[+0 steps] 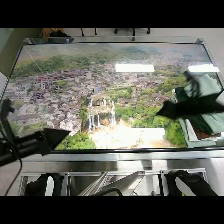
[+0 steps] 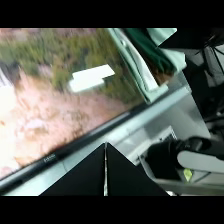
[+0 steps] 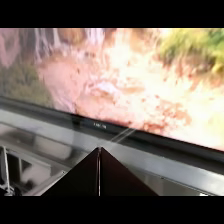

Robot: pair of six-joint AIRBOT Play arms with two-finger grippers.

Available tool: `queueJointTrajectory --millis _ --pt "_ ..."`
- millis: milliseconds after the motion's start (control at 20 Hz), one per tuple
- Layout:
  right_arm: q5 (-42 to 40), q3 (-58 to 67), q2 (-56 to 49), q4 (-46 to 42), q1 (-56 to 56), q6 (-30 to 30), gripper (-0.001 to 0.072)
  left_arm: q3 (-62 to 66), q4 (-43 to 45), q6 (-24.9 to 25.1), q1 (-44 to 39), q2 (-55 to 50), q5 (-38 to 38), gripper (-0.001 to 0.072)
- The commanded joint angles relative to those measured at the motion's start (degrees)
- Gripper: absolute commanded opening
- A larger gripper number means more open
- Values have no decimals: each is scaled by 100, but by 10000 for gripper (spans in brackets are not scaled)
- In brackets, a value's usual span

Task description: Fold the shirts.

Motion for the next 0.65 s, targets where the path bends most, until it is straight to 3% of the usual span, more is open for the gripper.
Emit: queueJointTrajectory --millis 0,150,600 --pt "-868 -1740 800 28 1134 -66 26 -1005 -11 -168 -468 833 380 14" --pt "-892 -1834 811 223 1250 -85 26 -1134 13 -328 -721 1150 748 14" --pt "-898 -1834 798 260 1250 -85 26 -1128 120 -310 -752 734 691 15"
